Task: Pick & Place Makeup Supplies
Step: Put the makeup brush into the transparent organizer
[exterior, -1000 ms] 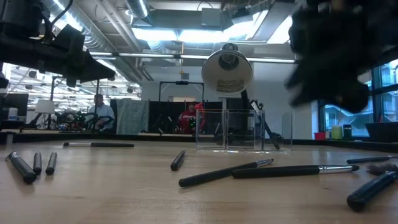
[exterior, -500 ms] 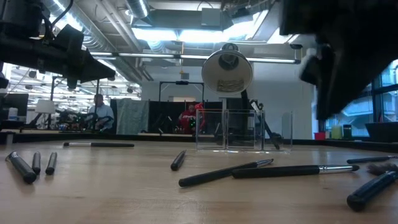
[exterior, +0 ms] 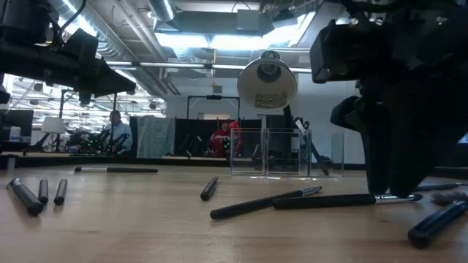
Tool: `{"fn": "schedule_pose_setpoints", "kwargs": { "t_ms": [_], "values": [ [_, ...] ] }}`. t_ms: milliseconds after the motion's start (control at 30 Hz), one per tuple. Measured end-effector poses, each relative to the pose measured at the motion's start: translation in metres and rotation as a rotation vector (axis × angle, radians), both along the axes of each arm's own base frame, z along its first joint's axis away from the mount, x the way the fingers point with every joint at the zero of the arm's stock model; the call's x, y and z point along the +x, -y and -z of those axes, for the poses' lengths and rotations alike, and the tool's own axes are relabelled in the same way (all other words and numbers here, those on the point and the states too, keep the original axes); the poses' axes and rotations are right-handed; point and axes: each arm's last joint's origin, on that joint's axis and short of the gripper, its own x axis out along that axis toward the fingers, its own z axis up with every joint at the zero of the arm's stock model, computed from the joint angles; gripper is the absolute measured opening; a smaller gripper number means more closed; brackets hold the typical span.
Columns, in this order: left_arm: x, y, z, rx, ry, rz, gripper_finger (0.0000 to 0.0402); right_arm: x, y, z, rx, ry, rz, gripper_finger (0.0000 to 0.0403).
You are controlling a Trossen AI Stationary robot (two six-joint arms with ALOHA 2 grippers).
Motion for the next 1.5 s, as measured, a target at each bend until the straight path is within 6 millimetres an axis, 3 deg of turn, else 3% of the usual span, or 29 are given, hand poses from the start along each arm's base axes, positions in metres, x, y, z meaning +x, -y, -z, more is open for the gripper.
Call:
{"fn": "schedule_pose_setpoints", "kwargs": {
  "t_ms": [200,600,1000,1333,1500],
  "values": [
    [0.0,0.0,0.0,0.0,0.001,0.0,0.0033,-0.002,0.002,0.001,-0.012,-0.033,-0.014,0.0126],
    [0.006,0.0,0.008,-0.052,-0.068,0.063,0.0033,0.001,0.005,0.008,-0.05,-0.047,-0.02,0.0035],
    [0.016,0.007,0.01,-0.055,-0.095,0.145,0.0037,0.002,0.008,0.017,-0.091,-0.062,-0.015,0.0071],
    [0.028,0.017,-0.004,-0.001,-0.151,0.193,0.0065,0.002,0.009,0.017,-0.097,-0.06,-0.02,0.0014],
    [0.038,0.024,-0.013,0.021,-0.182,0.247,0.0065,0.008,0.009,0.007,-0.08,-0.069,-0.013,0.0023]
  ]
}}
